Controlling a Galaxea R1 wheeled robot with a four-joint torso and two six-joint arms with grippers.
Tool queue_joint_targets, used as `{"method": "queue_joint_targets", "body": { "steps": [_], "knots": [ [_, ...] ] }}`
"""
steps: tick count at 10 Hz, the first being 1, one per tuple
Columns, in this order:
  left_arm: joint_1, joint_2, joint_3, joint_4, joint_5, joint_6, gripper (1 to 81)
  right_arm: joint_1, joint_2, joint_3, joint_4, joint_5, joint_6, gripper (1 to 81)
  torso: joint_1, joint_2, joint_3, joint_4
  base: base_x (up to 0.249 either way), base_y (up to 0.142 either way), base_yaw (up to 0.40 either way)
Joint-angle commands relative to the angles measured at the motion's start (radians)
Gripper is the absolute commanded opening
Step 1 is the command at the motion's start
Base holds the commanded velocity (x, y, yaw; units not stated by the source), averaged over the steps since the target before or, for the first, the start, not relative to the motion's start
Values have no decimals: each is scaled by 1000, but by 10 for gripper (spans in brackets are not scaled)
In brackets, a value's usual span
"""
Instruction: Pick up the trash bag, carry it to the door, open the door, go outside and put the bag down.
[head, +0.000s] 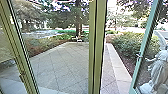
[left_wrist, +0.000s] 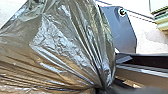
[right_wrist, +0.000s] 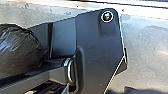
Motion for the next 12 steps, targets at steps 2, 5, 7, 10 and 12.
{"method": "queue_joint_targets", "body": {
  "steps": [2, 5, 7, 10, 12],
  "knots": [
    [-67, 2, 7, 6, 75, 8, 10, -7, 106, -92, -36, 24, -30, 811, 0, 0, 0, 0, 0, 0, 0],
    [-75, -4, 7, 4, 75, 8, 10, -12, 131, -96, -36, 24, -26, 811, 0, 0, 0, 39, 0, 0, 0],
    [-75, -9, 7, 4, 75, 8, 10, -12, 140, -98, -37, 23, -25, 811, 0, -1, 0, 104, 0, 0, 0],
    [-75, -9, 5, 3, 66, 5, 10, -13, 152, -96, -36, 23, -19, 811, -1, -1, 0, 80, 0, 0, 0],
    [-85, 2, -30, 0, 63, 5, 10, -42, 195, -119, -45, 26, -28, 811, -1, -1, 0, 96, 0, 0, 0]
  ]
}}
